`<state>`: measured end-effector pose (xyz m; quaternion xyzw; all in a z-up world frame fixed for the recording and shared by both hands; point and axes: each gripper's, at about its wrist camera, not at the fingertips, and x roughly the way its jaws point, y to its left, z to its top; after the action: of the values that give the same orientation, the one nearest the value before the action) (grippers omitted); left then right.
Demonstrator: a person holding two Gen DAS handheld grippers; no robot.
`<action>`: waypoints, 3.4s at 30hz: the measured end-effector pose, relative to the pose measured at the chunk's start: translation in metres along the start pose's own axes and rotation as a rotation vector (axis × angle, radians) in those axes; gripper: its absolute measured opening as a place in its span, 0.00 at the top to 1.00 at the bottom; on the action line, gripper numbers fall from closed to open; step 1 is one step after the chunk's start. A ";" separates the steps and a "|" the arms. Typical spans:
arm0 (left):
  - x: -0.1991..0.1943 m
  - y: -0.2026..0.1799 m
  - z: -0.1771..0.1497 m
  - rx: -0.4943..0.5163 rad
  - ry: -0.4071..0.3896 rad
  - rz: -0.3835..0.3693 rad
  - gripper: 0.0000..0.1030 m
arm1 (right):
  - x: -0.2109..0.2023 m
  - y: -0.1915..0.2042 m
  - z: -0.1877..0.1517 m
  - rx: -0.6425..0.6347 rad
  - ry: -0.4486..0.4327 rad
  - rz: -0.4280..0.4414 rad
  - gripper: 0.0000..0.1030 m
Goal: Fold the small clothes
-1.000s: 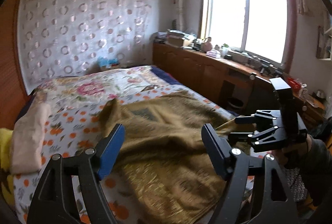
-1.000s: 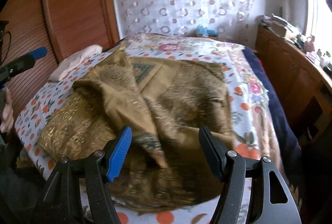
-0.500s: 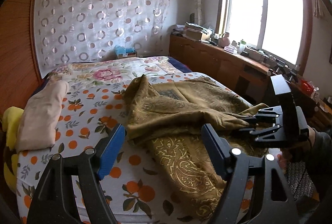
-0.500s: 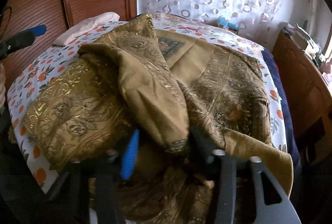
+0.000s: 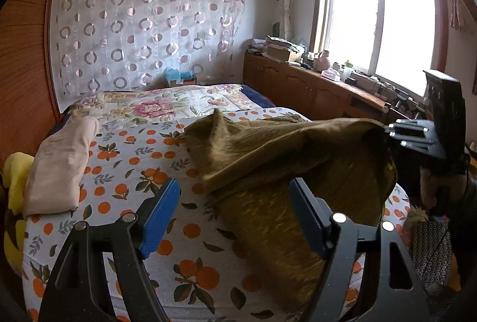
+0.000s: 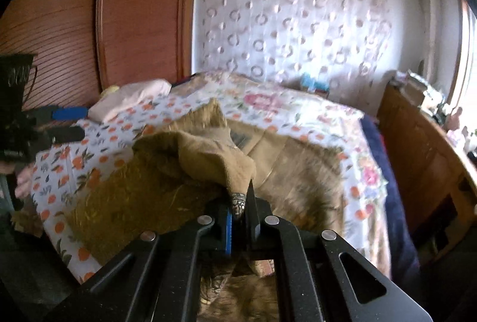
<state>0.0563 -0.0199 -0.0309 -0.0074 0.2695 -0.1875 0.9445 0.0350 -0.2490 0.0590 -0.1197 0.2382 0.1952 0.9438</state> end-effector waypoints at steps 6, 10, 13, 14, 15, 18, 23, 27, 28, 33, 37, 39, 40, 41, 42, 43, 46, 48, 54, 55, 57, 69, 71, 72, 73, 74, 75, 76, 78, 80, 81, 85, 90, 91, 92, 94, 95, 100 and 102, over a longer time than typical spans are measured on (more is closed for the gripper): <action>0.001 0.000 -0.001 0.001 0.000 0.000 0.25 | 0.015 -0.030 -0.022 0.046 0.109 -0.095 0.95; 0.001 0.000 -0.001 0.000 0.002 -0.001 0.25 | 0.030 -0.040 -0.043 0.078 0.179 -0.116 0.95; 0.001 -0.003 0.000 0.004 0.005 0.000 0.25 | 0.037 -0.037 -0.039 0.103 0.190 -0.123 0.88; 0.001 -0.003 0.000 0.005 0.005 0.000 0.25 | 0.038 -0.038 -0.036 0.108 0.189 -0.131 0.79; 0.001 -0.002 0.000 0.003 0.005 -0.002 0.25 | 0.035 -0.039 -0.038 0.115 0.188 -0.134 0.71; 0.001 -0.003 0.000 0.002 0.005 -0.001 0.25 | 0.020 -0.038 -0.032 0.129 0.163 -0.149 0.40; 0.005 -0.009 -0.002 -0.004 0.008 0.000 0.25 | -0.002 -0.029 -0.025 0.116 0.104 -0.094 0.38; 0.006 -0.005 -0.007 -0.004 0.012 -0.001 0.25 | 0.012 -0.010 -0.007 0.066 0.098 -0.041 0.37; 0.006 -0.004 -0.008 -0.005 0.013 0.000 0.25 | 0.018 -0.004 -0.002 0.050 0.100 -0.023 0.37; 0.007 -0.001 -0.010 -0.013 0.016 0.005 0.25 | 0.057 0.029 0.019 -0.012 0.141 0.083 0.37; 0.006 0.005 -0.013 -0.020 0.019 0.005 0.25 | 0.092 0.053 0.026 -0.062 0.208 0.162 0.37; 0.007 0.004 -0.014 -0.019 0.022 0.005 0.25 | 0.104 0.063 0.026 -0.090 0.237 0.192 0.37; 0.006 0.004 -0.015 -0.020 0.023 0.004 0.25 | 0.109 0.063 0.026 -0.103 0.251 0.204 0.37; 0.006 0.004 -0.016 -0.020 0.023 0.003 0.25 | 0.112 0.064 0.026 -0.115 0.261 0.212 0.37; 0.006 0.005 -0.017 -0.020 0.024 0.002 0.25 | 0.116 0.065 0.027 -0.125 0.272 0.219 0.37; 0.006 0.004 -0.017 -0.021 0.026 0.001 0.25 | 0.120 0.065 0.026 -0.132 0.283 0.229 0.37; 0.008 0.005 -0.019 -0.023 0.030 -0.004 0.25 | 0.128 0.061 0.024 -0.148 0.314 0.244 0.37; 0.009 0.004 -0.020 -0.024 0.032 -0.008 0.25 | 0.136 0.059 0.024 -0.157 0.337 0.240 0.37; 0.010 0.002 -0.020 -0.015 0.040 -0.013 0.25 | 0.141 0.044 0.028 -0.134 0.322 0.245 0.79; 0.011 0.001 -0.020 -0.014 0.041 -0.014 0.25 | 0.138 0.041 0.031 -0.124 0.301 0.241 0.86; 0.010 0.001 -0.021 -0.013 0.041 -0.014 0.25 | 0.130 0.030 0.039 -0.081 0.243 0.225 0.93; 0.015 -0.003 -0.023 -0.009 0.051 -0.023 0.25 | 0.134 -0.088 0.081 0.130 0.162 -0.184 0.95; 0.015 -0.004 -0.024 -0.007 0.054 -0.023 0.25 | 0.148 -0.107 0.077 0.190 0.205 -0.231 0.95; 0.015 -0.004 -0.024 -0.007 0.055 -0.023 0.25 | 0.155 -0.116 0.074 0.218 0.231 -0.248 0.95; 0.016 -0.004 -0.025 -0.005 0.058 -0.024 0.25 | 0.159 -0.122 0.072 0.237 0.251 -0.272 0.94; 0.016 -0.005 -0.025 -0.003 0.060 -0.025 0.25 | 0.161 -0.126 0.071 0.247 0.257 -0.288 0.90; 0.017 -0.005 -0.025 -0.002 0.062 -0.026 0.25 | 0.161 -0.128 0.071 0.250 0.256 -0.293 0.88; 0.017 -0.006 -0.026 -0.001 0.064 -0.026 0.25 | 0.160 -0.128 0.071 0.250 0.253 -0.296 0.85; 0.018 -0.006 -0.026 -0.002 0.068 -0.031 0.25 | 0.156 -0.125 0.071 0.249 0.246 -0.292 0.69; 0.019 -0.008 -0.027 -0.001 0.074 -0.034 0.25 | 0.146 -0.121 0.068 0.247 0.231 -0.252 0.67; 0.020 -0.009 -0.027 0.001 0.076 -0.035 0.25 | 0.140 -0.118 0.066 0.238 0.231 -0.238 0.67; 0.022 -0.012 -0.029 0.008 0.088 -0.042 0.25 | 0.111 -0.099 0.047 0.173 0.223 -0.201 0.67; 0.027 -0.017 -0.030 0.013 0.103 -0.053 0.25 | 0.052 -0.083 0.011 0.133 0.200 -0.158 0.67; 0.028 -0.019 -0.030 0.017 0.108 -0.057 0.25 | 0.039 -0.080 0.005 0.126 0.187 -0.154 0.67; 0.028 -0.020 -0.031 0.018 0.111 -0.060 0.25 | 0.027 -0.076 -0.002 0.122 0.175 -0.152 0.67; 0.030 -0.023 -0.032 0.021 0.120 -0.070 0.25 | 0.010 -0.070 -0.014 0.130 0.172 -0.128 0.67; 0.032 -0.025 -0.033 0.023 0.127 -0.074 0.25 | 0.004 -0.066 -0.019 0.132 0.176 -0.120 0.67; 0.038 -0.032 -0.035 0.033 0.150 -0.079 0.25 | -0.021 -0.055 -0.046 0.108 0.223 -0.118 0.67; 0.039 -0.035 -0.036 0.037 0.154 -0.079 0.25 | -0.028 -0.051 -0.054 0.103 0.235 -0.120 0.67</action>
<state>0.0563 -0.0631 -0.0774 0.0138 0.3375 -0.2298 0.9128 0.0121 -0.3201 0.0338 -0.1074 0.3493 0.1105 0.9242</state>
